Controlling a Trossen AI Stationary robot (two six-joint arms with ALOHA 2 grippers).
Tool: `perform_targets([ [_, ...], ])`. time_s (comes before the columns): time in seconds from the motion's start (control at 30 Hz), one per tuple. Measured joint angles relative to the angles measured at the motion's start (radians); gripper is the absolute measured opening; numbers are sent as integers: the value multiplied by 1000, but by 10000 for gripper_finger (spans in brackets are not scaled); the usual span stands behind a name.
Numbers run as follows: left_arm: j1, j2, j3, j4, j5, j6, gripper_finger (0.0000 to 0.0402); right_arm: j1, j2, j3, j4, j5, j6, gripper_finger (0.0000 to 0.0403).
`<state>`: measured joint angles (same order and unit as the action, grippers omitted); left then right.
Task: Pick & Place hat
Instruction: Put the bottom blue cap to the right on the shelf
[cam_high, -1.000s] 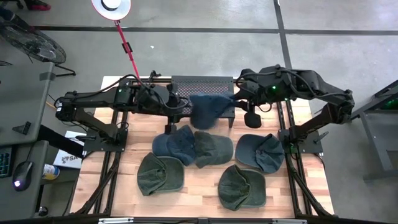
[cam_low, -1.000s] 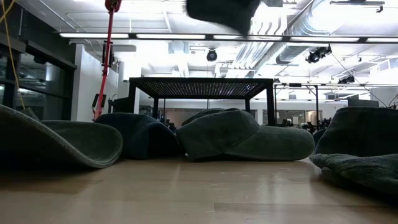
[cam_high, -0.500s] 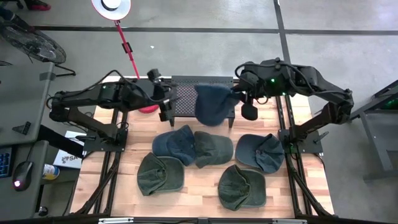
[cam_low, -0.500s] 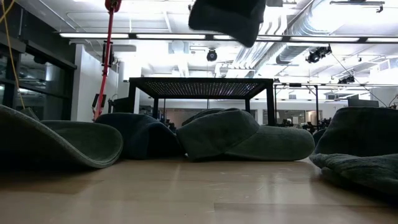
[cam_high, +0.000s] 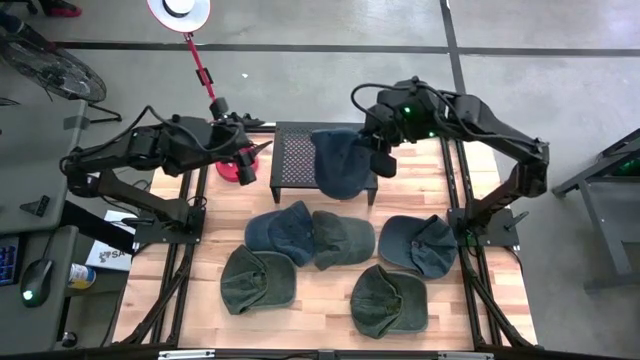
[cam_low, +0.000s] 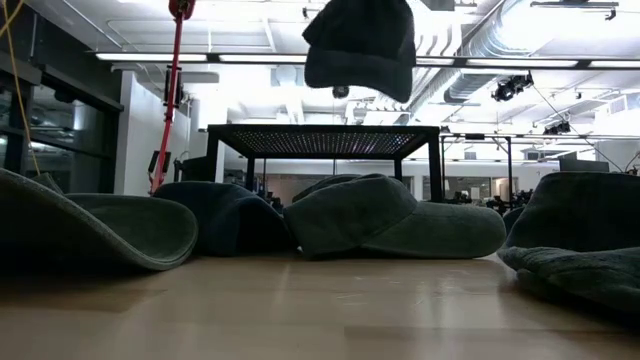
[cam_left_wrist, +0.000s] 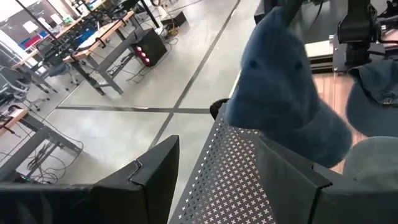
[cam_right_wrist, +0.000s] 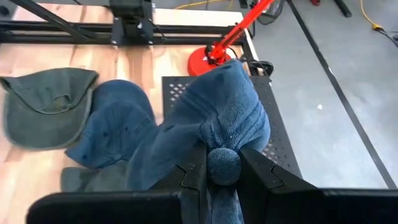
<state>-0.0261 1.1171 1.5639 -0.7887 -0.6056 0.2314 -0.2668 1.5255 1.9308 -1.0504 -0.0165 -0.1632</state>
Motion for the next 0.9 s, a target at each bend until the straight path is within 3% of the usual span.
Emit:
perform_targets([
  [0.53, 0, -5, 0, 0, 1, 0, 204, -148, 51, 0, -16, -201, -104, 49],
  [0.9, 0, -5, 0, -32, 2, 0, 204, -236, 136, 0, -27, -210, -148, 49],
])
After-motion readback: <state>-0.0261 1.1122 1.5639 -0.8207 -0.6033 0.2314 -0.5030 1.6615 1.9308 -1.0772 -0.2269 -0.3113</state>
